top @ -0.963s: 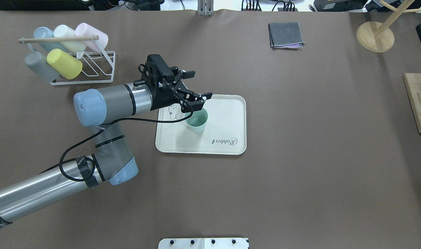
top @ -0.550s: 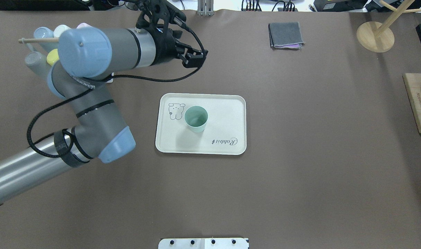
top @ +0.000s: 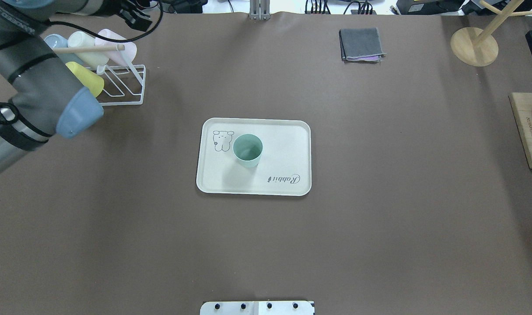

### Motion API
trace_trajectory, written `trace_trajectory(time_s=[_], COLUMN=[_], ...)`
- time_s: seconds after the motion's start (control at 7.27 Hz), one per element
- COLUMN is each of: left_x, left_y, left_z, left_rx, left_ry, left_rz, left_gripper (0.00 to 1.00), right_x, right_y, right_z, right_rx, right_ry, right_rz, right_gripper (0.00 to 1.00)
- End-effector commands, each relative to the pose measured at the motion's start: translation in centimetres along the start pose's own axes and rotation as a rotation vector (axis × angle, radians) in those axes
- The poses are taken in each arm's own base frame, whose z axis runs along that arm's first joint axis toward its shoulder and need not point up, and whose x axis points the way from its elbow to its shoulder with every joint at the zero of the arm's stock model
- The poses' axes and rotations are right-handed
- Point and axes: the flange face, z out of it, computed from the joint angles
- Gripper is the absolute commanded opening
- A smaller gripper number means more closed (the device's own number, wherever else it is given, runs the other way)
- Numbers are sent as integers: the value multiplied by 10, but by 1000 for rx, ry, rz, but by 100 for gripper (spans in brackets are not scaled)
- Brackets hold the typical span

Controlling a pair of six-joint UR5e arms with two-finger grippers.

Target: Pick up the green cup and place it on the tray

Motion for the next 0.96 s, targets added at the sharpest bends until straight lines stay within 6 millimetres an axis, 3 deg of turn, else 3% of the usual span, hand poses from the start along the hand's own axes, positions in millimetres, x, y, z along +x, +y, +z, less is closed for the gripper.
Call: trace_trajectory(time_s=[0.0,0.28,0.55,0.69,0.83], left_x=[-95,-183,-237,-266,-267], left_y=[28,102,190,249,306], left_z=[-10,-22,-39,-45,-41], left_rx=[-104,-227,-316,-377,-461], left_ry=[5,95,140,115,128], left_rz=[-309,-472,-595,-679,-737], left_gripper=[99,99,99,99,99], right_x=[0,-1,0,1,0], right_y=[0,0,1,1,1], right_z=[0,-1,0,2,0], right_rx=[1,2,-1,-4,-1], right_ry=[-2,-4,-7,-7,-7], right_rz=[5,7,10,13,11], right_gripper=[100,100,100,100,100])
